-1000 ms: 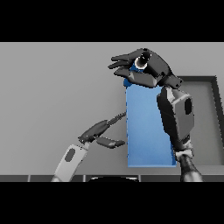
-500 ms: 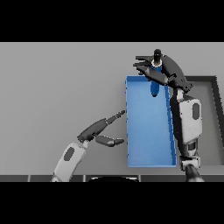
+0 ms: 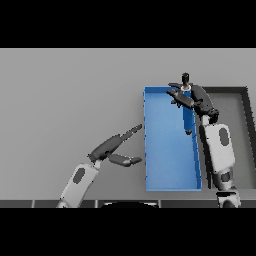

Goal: Pick up the blue pipe and place it into the blue bin.

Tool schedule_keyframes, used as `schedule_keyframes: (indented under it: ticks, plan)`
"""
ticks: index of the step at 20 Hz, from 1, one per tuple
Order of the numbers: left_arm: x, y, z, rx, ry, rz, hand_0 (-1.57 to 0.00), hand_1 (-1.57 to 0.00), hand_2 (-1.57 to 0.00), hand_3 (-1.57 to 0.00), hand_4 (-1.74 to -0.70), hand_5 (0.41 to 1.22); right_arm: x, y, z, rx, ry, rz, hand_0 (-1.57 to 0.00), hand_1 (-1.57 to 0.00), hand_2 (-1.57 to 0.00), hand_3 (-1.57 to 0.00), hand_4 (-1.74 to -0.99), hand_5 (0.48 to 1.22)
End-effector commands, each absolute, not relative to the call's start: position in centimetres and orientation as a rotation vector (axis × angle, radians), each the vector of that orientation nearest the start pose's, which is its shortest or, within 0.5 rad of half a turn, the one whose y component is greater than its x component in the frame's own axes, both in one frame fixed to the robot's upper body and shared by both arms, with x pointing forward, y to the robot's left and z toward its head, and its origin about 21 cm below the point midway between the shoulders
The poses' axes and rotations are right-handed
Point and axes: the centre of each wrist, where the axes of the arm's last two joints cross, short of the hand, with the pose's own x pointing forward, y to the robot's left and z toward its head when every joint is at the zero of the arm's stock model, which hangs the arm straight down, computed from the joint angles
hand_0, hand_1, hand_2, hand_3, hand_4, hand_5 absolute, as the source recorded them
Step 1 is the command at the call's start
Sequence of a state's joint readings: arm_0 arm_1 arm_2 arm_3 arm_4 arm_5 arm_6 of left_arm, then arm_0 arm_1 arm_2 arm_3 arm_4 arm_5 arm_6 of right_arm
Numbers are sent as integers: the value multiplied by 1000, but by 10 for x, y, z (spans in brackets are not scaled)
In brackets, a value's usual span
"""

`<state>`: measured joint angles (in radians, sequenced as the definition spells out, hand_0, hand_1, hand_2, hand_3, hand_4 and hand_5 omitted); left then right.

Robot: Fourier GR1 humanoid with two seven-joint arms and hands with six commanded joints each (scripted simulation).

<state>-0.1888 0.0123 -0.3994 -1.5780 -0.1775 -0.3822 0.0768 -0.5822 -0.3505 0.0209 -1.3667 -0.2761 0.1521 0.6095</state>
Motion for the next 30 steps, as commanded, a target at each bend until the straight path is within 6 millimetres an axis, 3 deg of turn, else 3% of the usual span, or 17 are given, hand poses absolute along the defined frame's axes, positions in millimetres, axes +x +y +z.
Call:
schedule_keyframes:
  ticks: [1, 2, 4, 6, 7, 8, 10, 12, 15, 18, 21, 26, 30]
  plan:
    - [262, 116, 43, -427, -1577, -880, 1, 1, 1, 1, -923, 476, 369, -247, 138, 49, -1248, 357, -1571, -1571, -1571, -1571, -1497, 1221]
    - [260, 117, 40, -433, -1571, -881, 1, 1, 1, 1, -923, 478, 370, -250, 133, 40, -1213, 358, -1571, -1571, -1571, -1257, -1546, 1221]
    - [259, 118, 41, -432, -1579, -881, 1, 1, 1, 1, -922, 481, 365, -250, 117, 43, -1135, 348, -1571, -1571, -1571, -804, -1616, 1221]
    - [263, 120, 44, -417, -1574, -883, 1, 1, 1, 1, -919, 486, 364, -250, 107, 33, -1060, 320, -1571, -1571, -1571, -514, -1661, 1221]
    - [263, 118, 43, -429, -1574, -884, 1, 1, 1, 1, -918, 489, 365, -250, 107, 37, -1025, 307, -1571, -1571, -1571, -411, -1677, 1171]
    - [262, 117, 43, -434, -1571, -885, 1, 1, 1, 1, -920, 491, 365, -250, 106, 31, -993, 286, -1571, -1571, -1518, -455, -1626, 1161]
    - [263, 115, 43, -425, -1563, -882, 1, 1, 1, 1, -921, 493, 368, -245, 109, 12, -942, 244, -1084, -1025, -987, -291, -1469, 1148]
    - [263, 116, 39, -429, -1562, -884, 1, 1, 1, 1, -924, 493, 366, -244, 114, -19, -911, 240, -693, -656, -631, -186, -1370, 1125]
    - [262, 115, 39, -426, -1557, -881, 1, 1, 1, 1, -924, 494, 360, -241, 120, -92, -923, 458, -354, -335, -323, -95, -1279, 1010]
    - [260, 117, 39, -427, -1572, -877, 1, 1, 1, 1, -927, 495, 356, -243, 122, -146, -899, 632, -181, -171, -165, -48, -1219, 870]
    - [260, 117, 39, -429, -1570, -874, 1, 1, 1, 1, -930, 496, 355, -238, 118, -169, -862, 709, -92, -87, -84, -24, -1175, 788]
    - [259, 118, 38, -428, -1563, -873, 1, 1, 1, 1, -932, 497, 355, -239, 119, -188, -858, 758, -30, -28, -27, -7, -1099, 725]
    - [255, 119, 33, -425, -1562, -877, 1, 1, 1, 1, -930, 496, 354, -239, 117, -184, -847, 811, -19, -17, -17, -4, -1084, 712]
